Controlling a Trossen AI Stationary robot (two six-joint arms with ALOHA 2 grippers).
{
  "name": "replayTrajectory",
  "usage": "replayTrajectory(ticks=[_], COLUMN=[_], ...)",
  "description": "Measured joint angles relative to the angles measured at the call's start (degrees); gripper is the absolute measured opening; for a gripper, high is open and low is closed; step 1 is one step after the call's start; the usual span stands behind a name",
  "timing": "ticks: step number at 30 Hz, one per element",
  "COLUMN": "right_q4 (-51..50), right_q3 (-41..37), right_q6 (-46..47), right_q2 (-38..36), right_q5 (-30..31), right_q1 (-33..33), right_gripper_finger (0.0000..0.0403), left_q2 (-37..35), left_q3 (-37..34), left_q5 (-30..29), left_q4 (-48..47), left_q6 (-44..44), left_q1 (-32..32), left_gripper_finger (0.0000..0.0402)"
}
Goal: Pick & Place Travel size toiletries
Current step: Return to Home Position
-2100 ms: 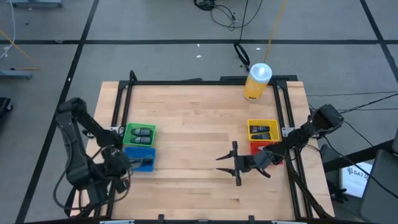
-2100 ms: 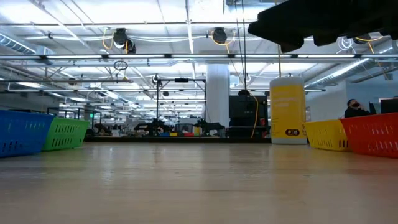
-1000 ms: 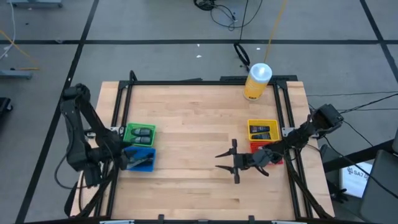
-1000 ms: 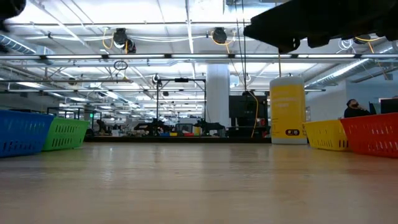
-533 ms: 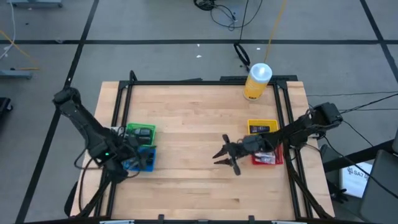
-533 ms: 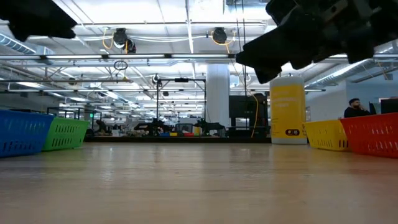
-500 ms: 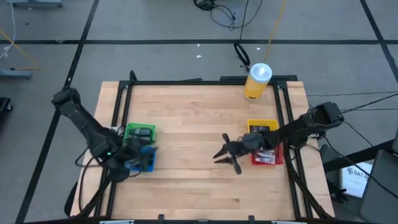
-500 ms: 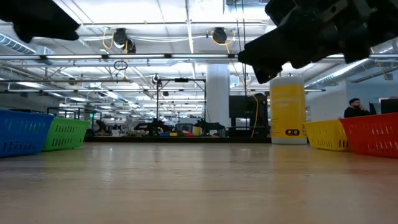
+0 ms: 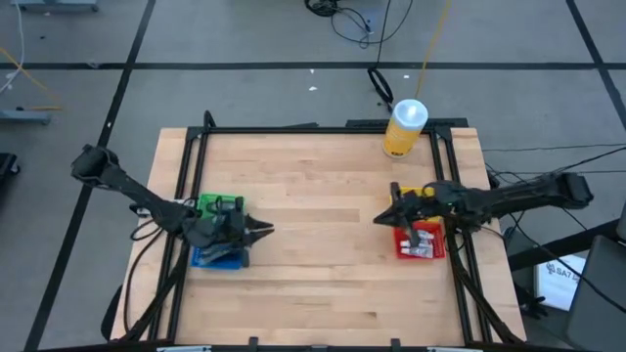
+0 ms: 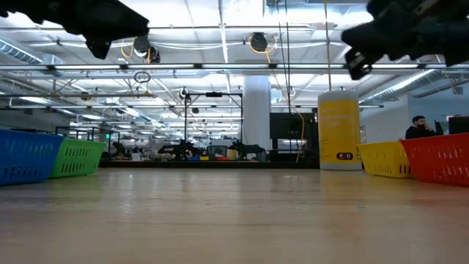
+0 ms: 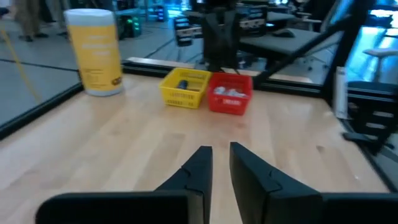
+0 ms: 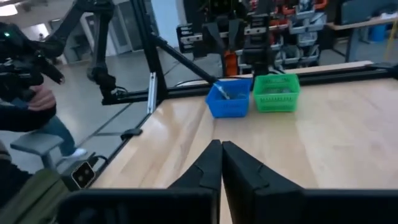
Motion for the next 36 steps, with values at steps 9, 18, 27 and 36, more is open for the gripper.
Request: replayTrajectory(ticks=[9,18,27,36], right_q4=[-7.65,-9.55,-11.64,-11.65], right_q3=[-10.25,-17.25,-17.34,-17.45], right_q6=[-0.02,0.11,0.23,0.18], right_q2=[-22.77,-34.69,-35.30,-35.28], right_q5=[-0.06,0.28,0.01,0.05], right_q1=[-2.58,-3.75,-3.62,-3.62], right_gripper_finger=[0.0001,0.0001,0.0003,0.0004], left_q2=[2.75,6.95,-5.48,-28.21], left_q3=[-0.15,-0.16,-0.13,-5.35], left_q5=[14.85,27.87,37.06,37.62], left_q4=[3.14,9.04,-6.29,-16.51], left_q6=[1.08,5.56,13.48,16.88], left_q1=[12.55,26.95,34.48,31.30], left_gripper_finger=[0.0016,0.0013,0.0008,0.0009])
